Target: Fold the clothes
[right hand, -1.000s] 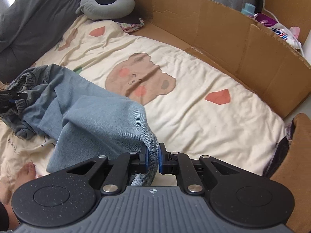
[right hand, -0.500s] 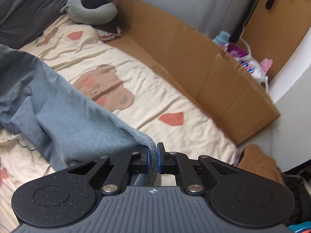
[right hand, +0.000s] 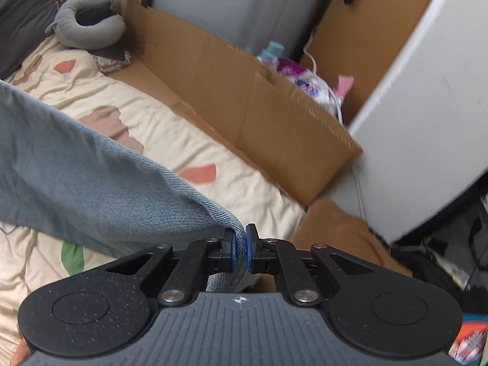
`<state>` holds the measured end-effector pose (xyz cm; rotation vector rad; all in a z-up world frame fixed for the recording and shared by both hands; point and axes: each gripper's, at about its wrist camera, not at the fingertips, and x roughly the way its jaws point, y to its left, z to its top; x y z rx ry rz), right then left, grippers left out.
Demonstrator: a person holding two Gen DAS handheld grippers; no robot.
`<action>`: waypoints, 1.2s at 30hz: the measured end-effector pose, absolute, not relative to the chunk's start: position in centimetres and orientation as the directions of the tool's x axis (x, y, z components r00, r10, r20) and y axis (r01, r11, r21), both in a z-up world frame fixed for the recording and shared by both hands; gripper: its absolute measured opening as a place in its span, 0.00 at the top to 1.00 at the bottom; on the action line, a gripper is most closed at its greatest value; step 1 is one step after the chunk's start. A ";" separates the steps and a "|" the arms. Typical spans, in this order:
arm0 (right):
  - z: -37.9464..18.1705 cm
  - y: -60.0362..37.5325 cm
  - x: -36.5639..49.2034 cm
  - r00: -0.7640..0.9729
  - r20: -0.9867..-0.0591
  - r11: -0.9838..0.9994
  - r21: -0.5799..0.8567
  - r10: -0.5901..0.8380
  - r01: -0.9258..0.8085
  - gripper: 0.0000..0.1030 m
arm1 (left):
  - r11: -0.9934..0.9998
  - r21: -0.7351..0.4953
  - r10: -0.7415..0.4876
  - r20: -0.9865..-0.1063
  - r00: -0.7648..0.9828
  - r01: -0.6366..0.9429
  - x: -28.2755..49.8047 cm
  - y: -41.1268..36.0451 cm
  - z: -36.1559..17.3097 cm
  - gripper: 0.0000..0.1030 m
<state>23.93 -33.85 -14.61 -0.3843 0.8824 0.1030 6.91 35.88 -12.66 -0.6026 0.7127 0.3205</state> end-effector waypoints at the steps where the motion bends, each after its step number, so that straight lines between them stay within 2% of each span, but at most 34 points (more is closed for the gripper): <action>1: -15.1 -34.3 23.2 0.627 -0.775 0.931 -0.280 -0.074 -0.236 0.96 | 0.782 -0.404 0.073 -0.697 0.713 -0.475 6.3 36.2 -13.1 0.93; 10: -19.7 -37.5 15.8 0.558 -0.825 0.969 -0.200 -0.086 -0.145 0.96 | 0.746 -0.371 0.093 -0.763 0.639 -0.553 1.9 38.0 -16.6 0.93; 22: -22.5 -38.4 7.2 0.485 -0.873 0.992 -0.102 -0.054 -0.073 0.96 | 0.725 -0.368 0.109 -0.774 0.624 -0.583 0.0 37.4 -16.1 0.92; 26: -24.1 -38.6 5.3 0.444 -0.895 0.996 -0.072 -0.038 -0.059 0.96 | 0.721 -0.332 0.123 -0.803 0.583 -0.608 -0.5 37.6 -16.9 0.88; 30: -25.2 -39.2 4.0 0.399 -0.917 0.999 -0.026 -0.010 -0.035 0.90 | 0.723 -0.292 0.125 -0.836 0.535 -0.625 -1.1 37.5 -17.6 0.79; 31: -25.4 -39.4 3.7 0.393 -0.920 0.999 -0.014 0.000 -0.032 0.87 | 0.725 -0.281 0.130 -0.841 0.525 -0.629 -1.4 37.4 -17.5 0.80; 32: -25.3 -39.4 3.4 0.389 -0.921 1.000 -0.008 0.004 -0.028 0.85 | 0.721 -0.273 0.138 -0.845 0.517 -0.637 -1.7 37.5 -17.4 0.84; 34: -25.0 -39.6 2.9 0.385 -0.923 1.000 -0.006 0.001 -0.016 0.78 | 0.713 -0.259 0.151 -0.852 0.502 -0.652 -2.3 37.5 -17.1 0.84; 36: -24.7 -40.0 2.5 0.384 -0.923 1.000 0.000 0.001 0.000 0.78 | 0.711 -0.266 0.143 -0.852 0.504 -0.651 -2.8 37.6 -16.7 0.84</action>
